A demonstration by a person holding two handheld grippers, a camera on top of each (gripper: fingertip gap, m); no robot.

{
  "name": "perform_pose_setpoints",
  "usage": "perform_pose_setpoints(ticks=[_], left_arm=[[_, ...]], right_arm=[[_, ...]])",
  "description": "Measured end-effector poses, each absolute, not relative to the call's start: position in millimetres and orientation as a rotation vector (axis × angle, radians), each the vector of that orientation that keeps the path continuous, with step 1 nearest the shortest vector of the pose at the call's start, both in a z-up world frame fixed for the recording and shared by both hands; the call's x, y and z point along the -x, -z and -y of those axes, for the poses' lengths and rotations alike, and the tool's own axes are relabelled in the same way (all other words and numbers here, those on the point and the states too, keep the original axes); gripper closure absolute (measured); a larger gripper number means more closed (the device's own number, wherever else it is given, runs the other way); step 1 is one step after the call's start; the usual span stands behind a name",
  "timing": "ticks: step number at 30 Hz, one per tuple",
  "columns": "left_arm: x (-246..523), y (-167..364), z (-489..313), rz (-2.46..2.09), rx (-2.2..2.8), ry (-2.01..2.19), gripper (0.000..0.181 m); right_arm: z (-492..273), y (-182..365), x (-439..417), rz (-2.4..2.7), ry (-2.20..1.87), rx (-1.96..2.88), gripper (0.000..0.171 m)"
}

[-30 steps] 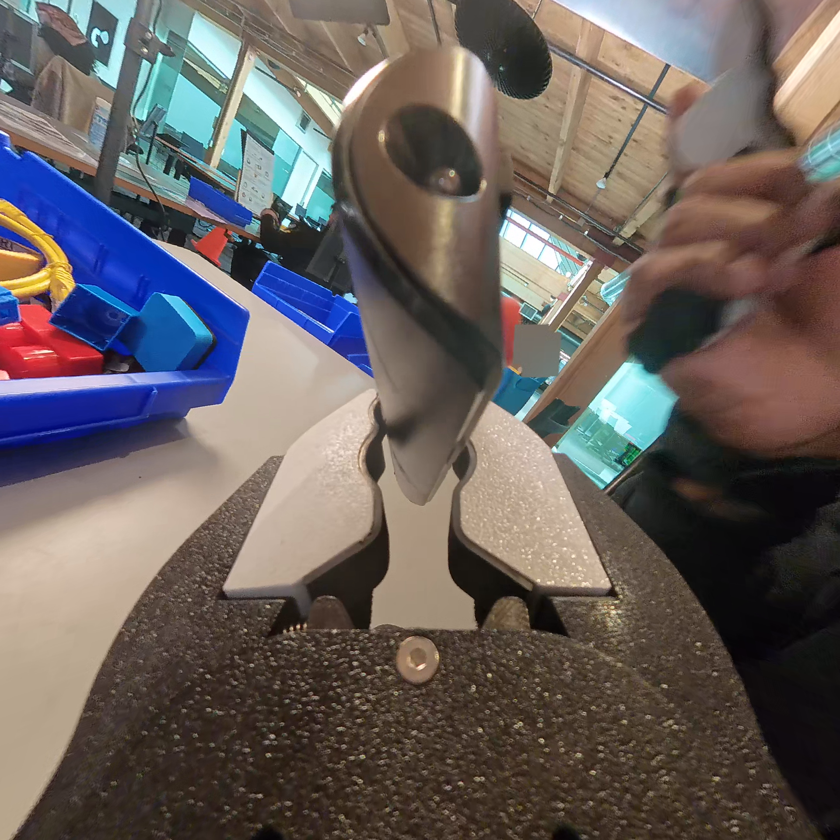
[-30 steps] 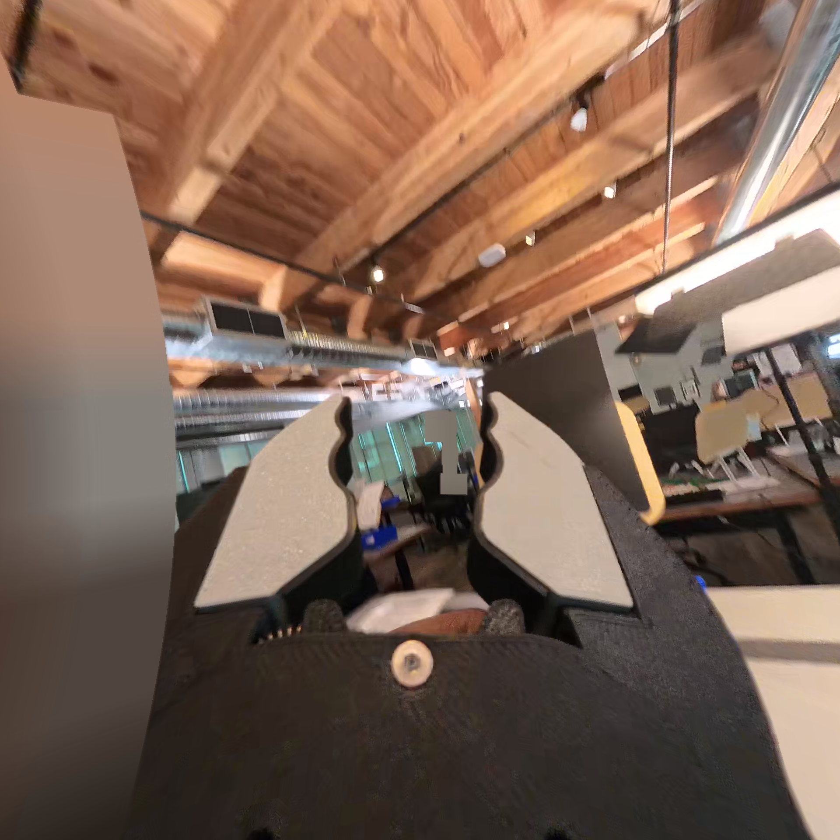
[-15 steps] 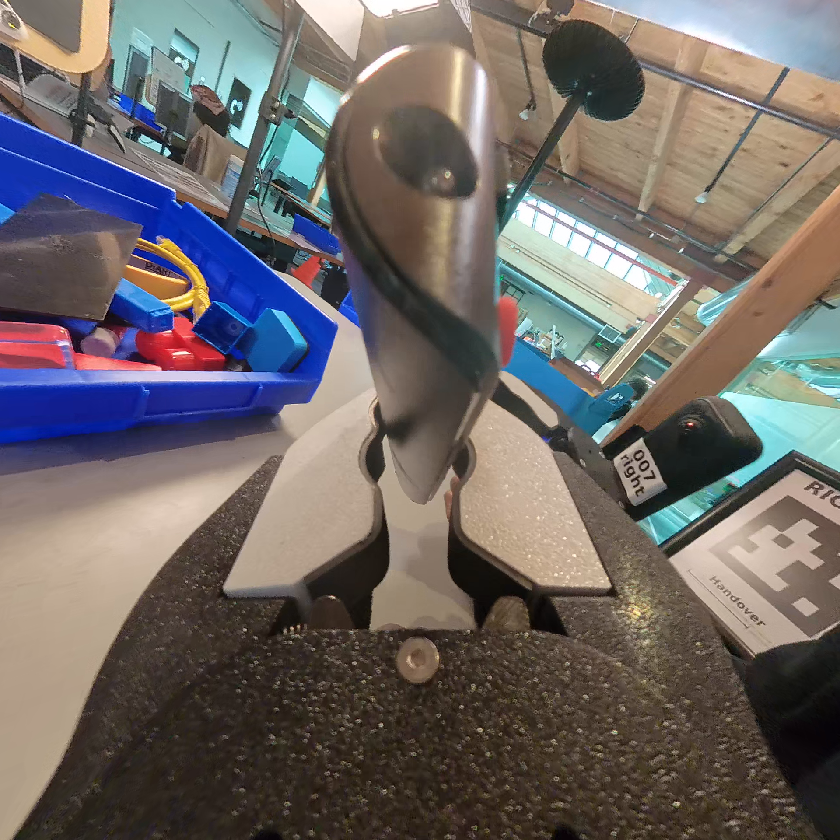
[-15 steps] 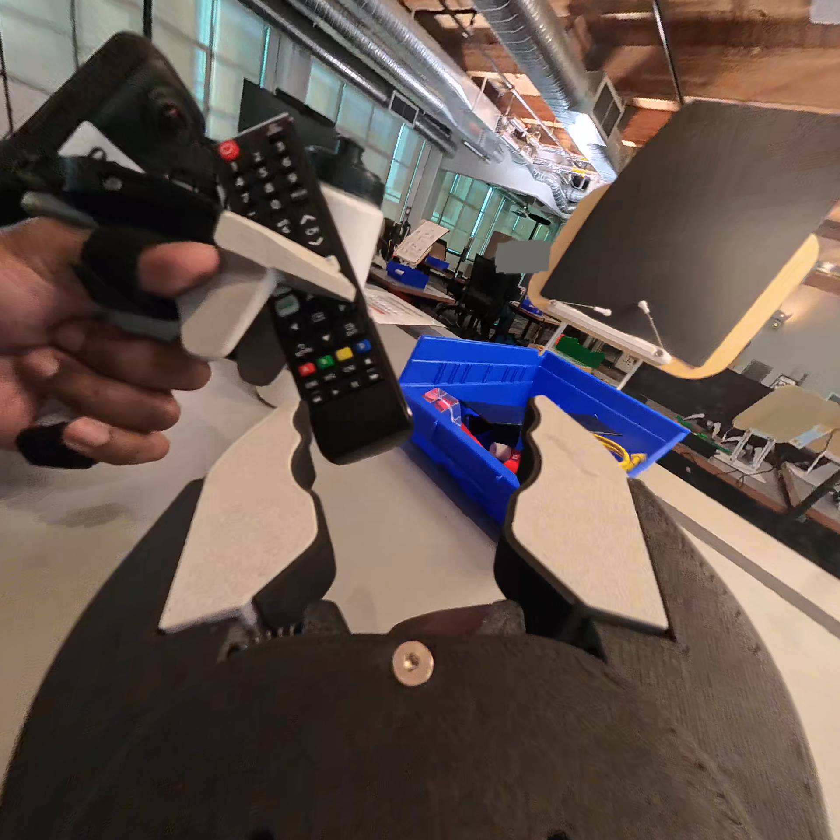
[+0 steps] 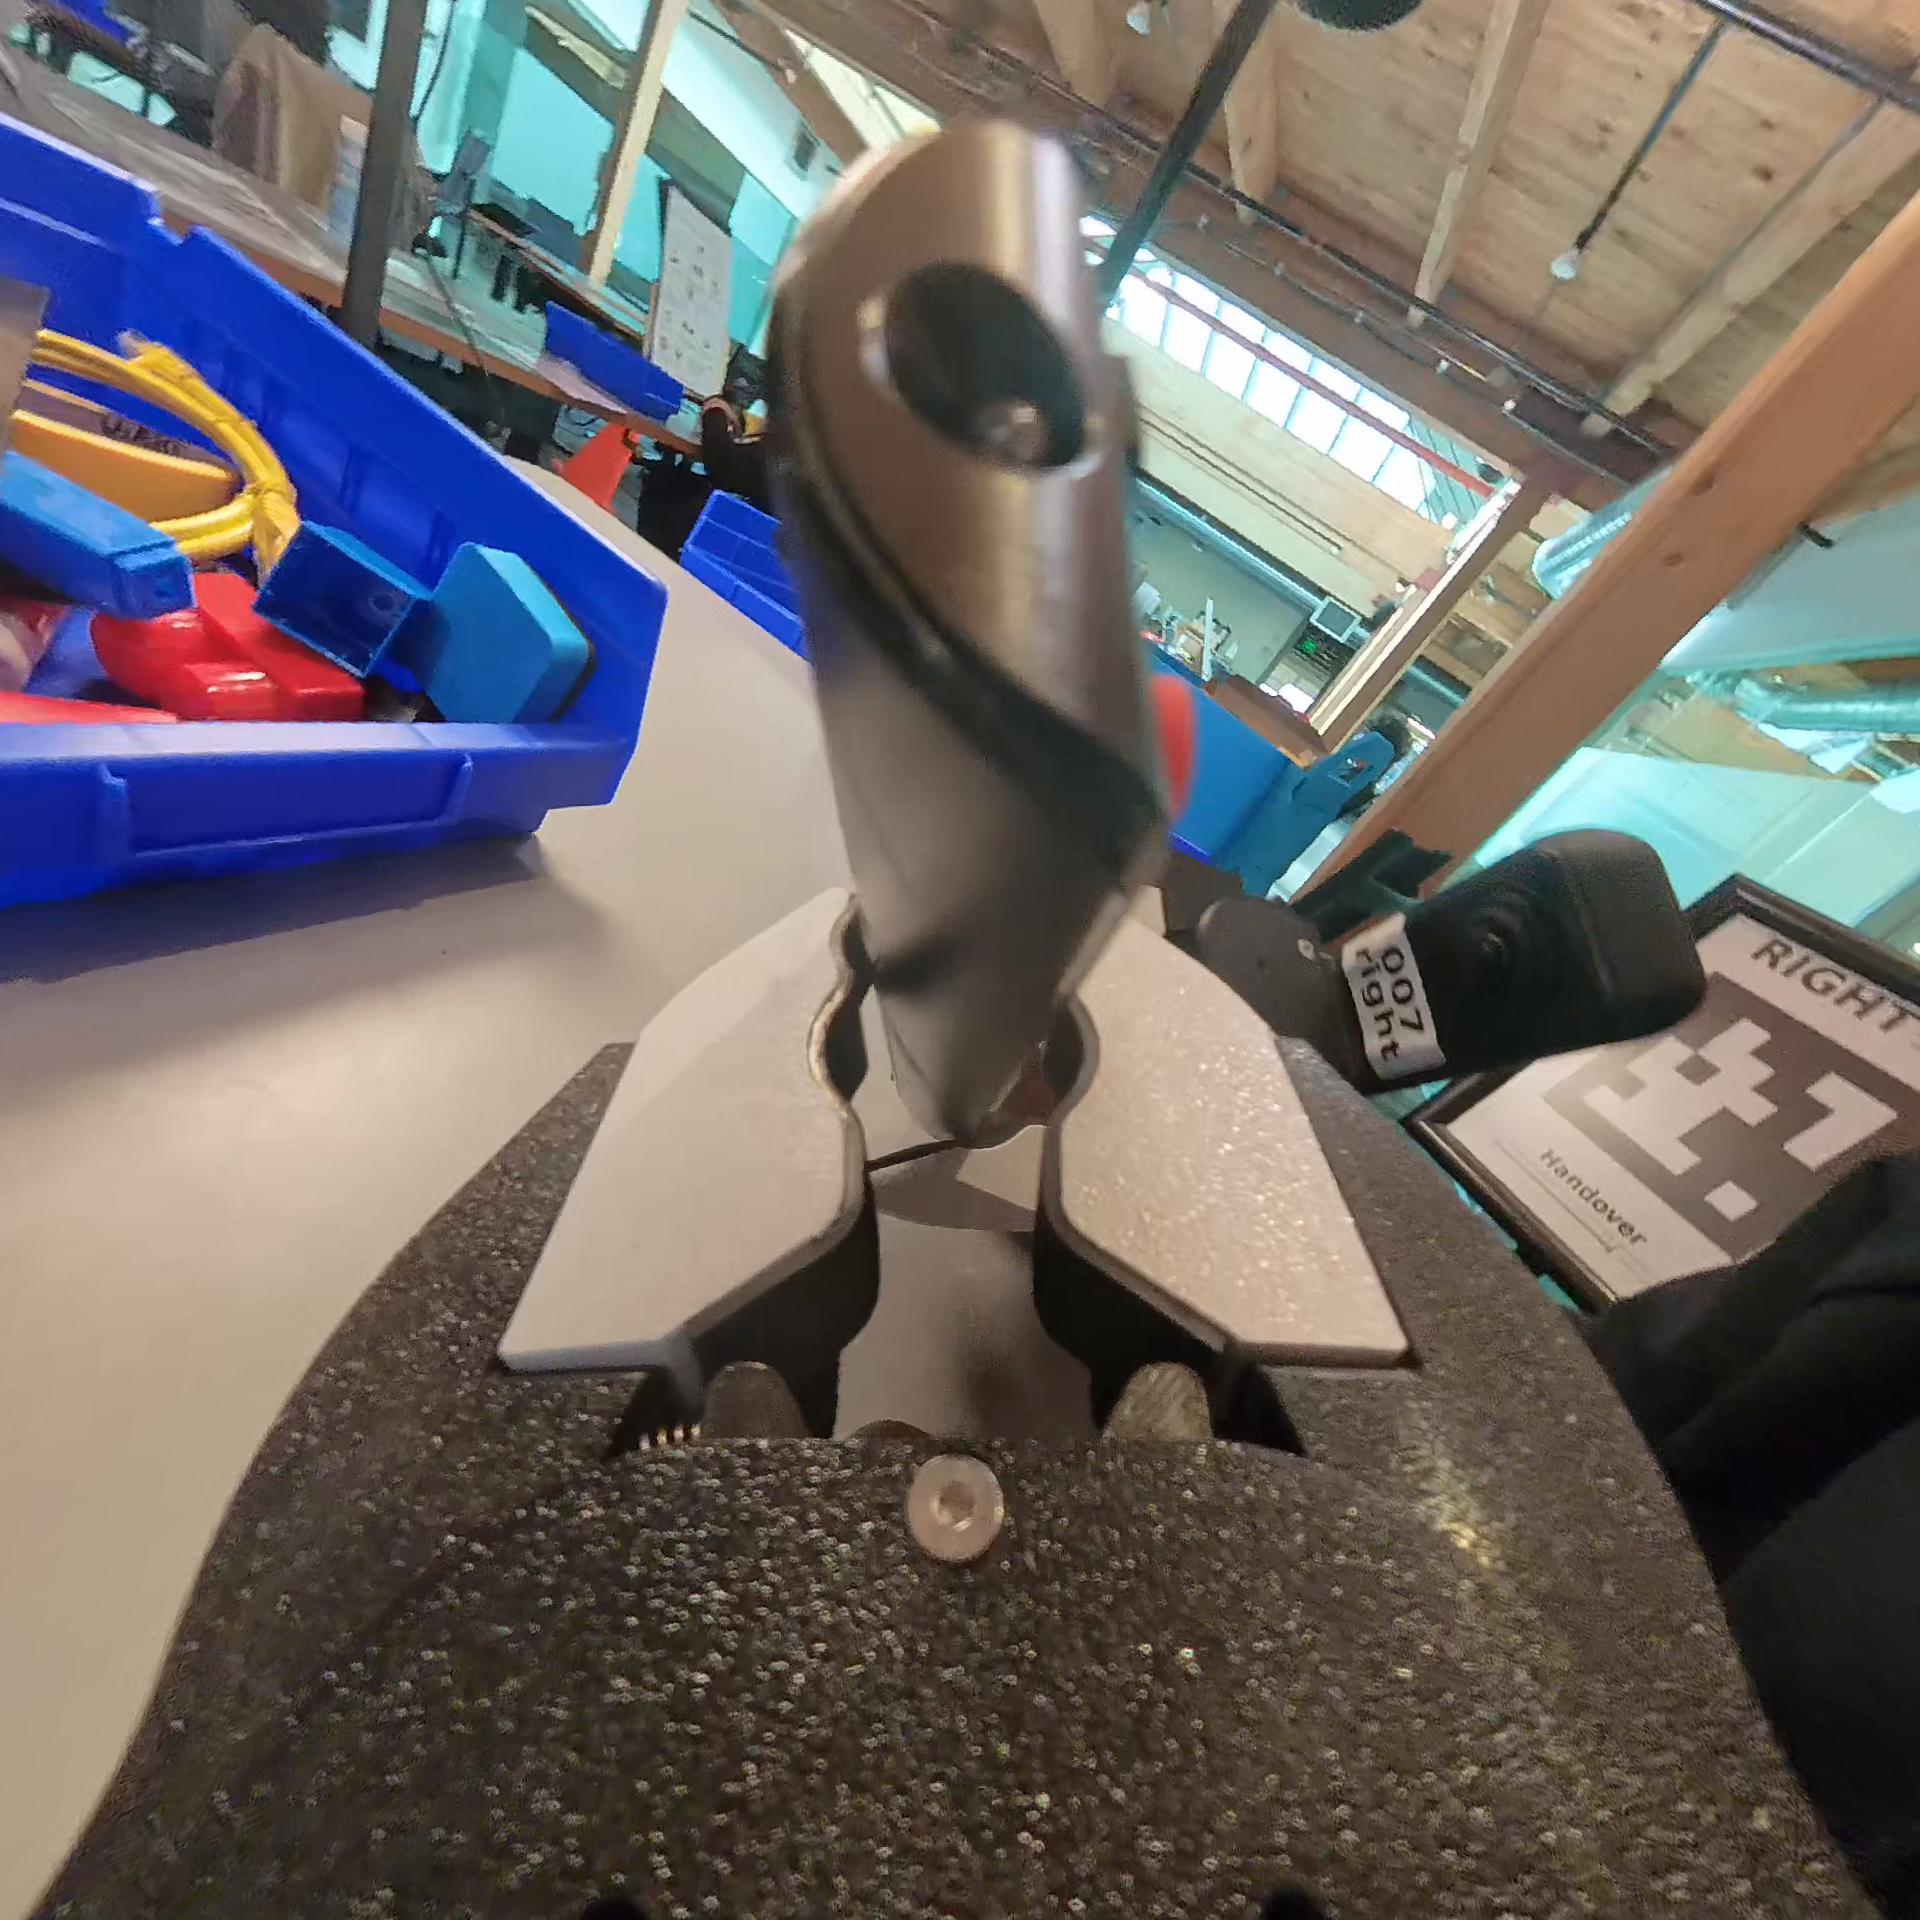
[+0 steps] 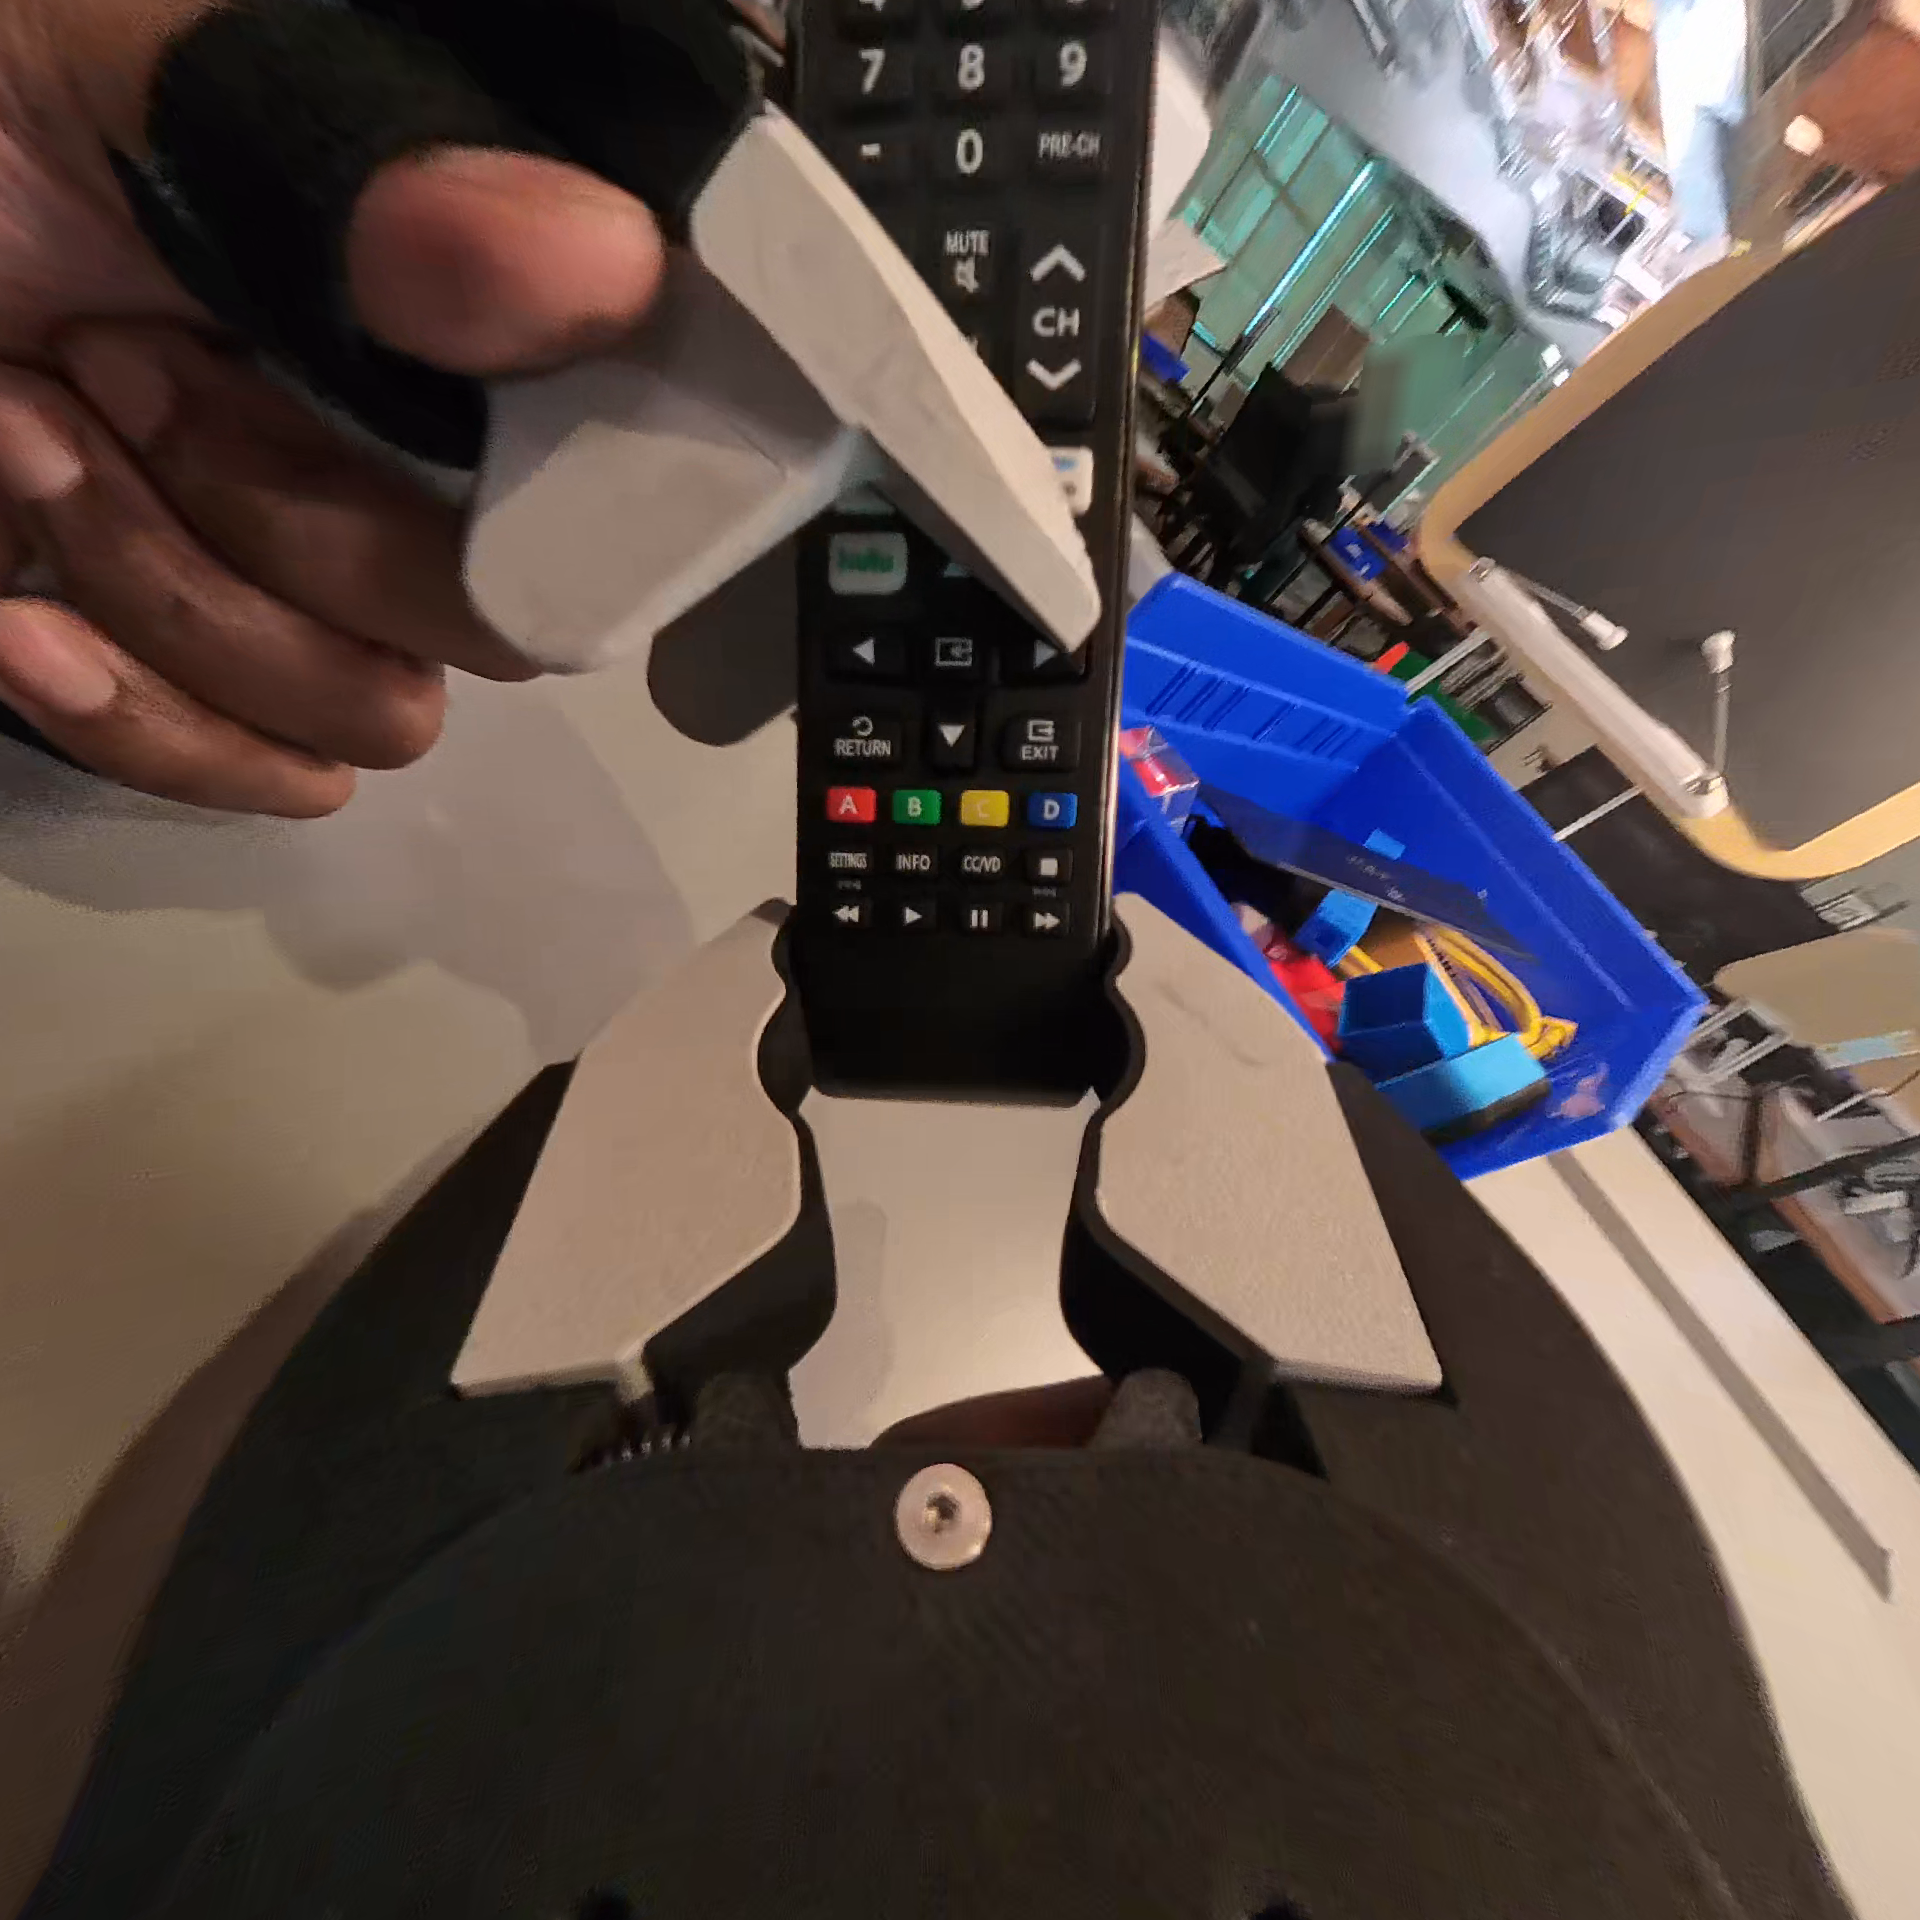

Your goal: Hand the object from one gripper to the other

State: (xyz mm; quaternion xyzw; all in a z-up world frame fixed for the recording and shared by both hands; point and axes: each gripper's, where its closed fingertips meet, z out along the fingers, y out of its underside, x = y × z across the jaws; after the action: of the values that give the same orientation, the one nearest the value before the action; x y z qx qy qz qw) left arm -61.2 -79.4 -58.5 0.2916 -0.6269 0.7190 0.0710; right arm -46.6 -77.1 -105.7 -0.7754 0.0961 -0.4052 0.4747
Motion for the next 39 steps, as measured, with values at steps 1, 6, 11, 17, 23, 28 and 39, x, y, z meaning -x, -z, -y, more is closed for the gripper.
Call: perform_pose_setpoints(ticks=[1,6,11,17,23,28,39], left_arm=[[62,57,80,1.89,-0.84,-2.181,0.142],[64,57,88,1.969,-0.659,-2.209,0.108],[59,55,92,1.961,-0.545,-2.241,0.102],[59,44,95,1.802,-0.542,-2.279,0.12],[86,40,96,1.873,-0.418,-2.316,0.127],[84,31,83,1.699,-0.685,-2.32,0.128],[111,30,67,1.287,-0.826,-2.13,0.129]], right_arm=[[78,108,46,-0.252,0.957,1.901,0.12],[85,105,51,-0.329,0.673,1.876,0.12],[92,108,62,-0.335,0.25,1.896,0.12],[88,105,85,-0.35,-0.082,1.826,0.12],[93,100,98,-0.28,0.237,1.86,0.119],[101,79,100,-0.31,0.726,1.752,0.104],[77,61,139,0.067,1.262,1.718,0.097]])
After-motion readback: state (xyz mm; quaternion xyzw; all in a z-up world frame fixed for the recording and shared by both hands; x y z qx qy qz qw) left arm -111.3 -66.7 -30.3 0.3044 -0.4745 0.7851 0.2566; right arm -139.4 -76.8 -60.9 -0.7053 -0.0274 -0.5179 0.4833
